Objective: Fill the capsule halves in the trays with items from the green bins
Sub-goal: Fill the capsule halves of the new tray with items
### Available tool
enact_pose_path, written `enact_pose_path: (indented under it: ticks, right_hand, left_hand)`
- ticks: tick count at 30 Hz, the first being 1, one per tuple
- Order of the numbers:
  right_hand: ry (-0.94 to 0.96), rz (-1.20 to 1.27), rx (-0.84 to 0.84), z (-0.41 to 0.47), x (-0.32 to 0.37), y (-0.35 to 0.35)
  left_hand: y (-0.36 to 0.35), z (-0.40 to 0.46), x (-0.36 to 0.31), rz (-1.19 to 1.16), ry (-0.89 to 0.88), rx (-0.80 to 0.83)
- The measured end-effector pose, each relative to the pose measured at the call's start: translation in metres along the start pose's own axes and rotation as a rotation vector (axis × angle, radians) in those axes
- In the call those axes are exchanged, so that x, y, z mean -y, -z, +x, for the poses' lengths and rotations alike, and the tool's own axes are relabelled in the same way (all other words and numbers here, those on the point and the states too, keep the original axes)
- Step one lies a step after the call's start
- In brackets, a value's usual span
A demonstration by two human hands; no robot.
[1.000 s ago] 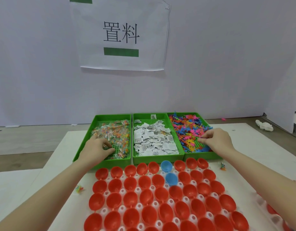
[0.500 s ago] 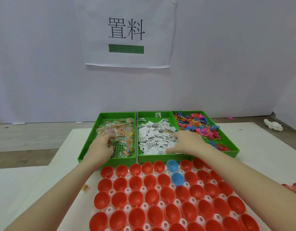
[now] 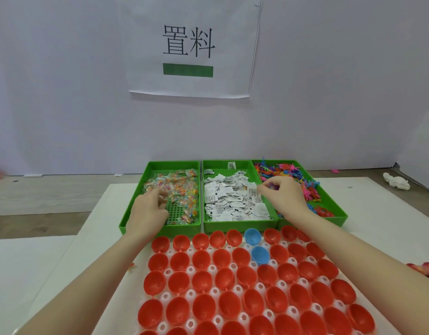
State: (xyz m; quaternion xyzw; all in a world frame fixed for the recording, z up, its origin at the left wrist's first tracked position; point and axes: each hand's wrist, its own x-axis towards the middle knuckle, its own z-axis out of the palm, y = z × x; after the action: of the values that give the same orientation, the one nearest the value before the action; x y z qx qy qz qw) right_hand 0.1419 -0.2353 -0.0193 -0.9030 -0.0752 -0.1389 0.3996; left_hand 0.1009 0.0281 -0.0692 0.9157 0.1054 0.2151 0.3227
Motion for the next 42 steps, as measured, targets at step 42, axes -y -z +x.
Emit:
enact_pose_path:
  ticks: [42]
  right_hand:
    - [-0.058,0.920,0.568,-0.093,0.133,-0.004]
  left_hand:
    - [0.095,-0.108,-0.090,-1.103,0.049,0.027]
